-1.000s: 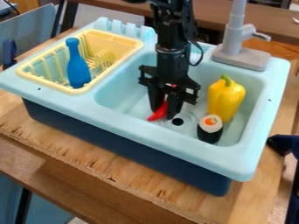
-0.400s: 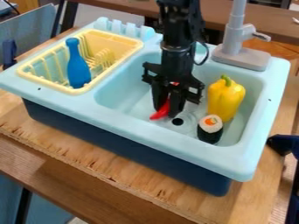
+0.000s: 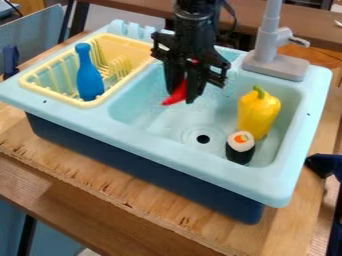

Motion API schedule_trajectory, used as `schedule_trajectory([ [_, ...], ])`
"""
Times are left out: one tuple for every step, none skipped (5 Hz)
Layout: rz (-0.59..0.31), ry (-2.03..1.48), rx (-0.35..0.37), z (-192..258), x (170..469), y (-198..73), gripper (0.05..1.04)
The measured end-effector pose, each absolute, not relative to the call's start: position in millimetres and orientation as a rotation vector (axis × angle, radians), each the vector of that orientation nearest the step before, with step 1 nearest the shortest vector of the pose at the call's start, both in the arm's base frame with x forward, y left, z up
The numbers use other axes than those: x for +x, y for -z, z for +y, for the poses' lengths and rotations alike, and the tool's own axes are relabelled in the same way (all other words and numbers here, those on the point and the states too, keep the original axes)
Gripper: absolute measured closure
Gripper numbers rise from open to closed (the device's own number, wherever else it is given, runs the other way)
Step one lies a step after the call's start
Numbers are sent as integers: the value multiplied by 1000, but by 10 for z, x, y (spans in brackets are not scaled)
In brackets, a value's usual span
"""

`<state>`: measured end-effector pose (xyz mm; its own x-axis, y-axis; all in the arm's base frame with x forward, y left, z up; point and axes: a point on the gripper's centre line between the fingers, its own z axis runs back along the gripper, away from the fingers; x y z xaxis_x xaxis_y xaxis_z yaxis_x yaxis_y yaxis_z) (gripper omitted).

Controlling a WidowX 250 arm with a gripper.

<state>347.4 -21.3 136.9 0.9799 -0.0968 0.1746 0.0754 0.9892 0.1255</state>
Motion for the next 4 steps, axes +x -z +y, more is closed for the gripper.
schedule_trajectory([
  [-162, 37, 115, -70, 3343, -1344, 753],
  [-133, 12, 88, -54, 3265, -1220, 753],
  [-135, -8, 62, -46, 3253, -1170, 753],
  [-149, -8, 55, -24, 3276, -1169, 753],
])
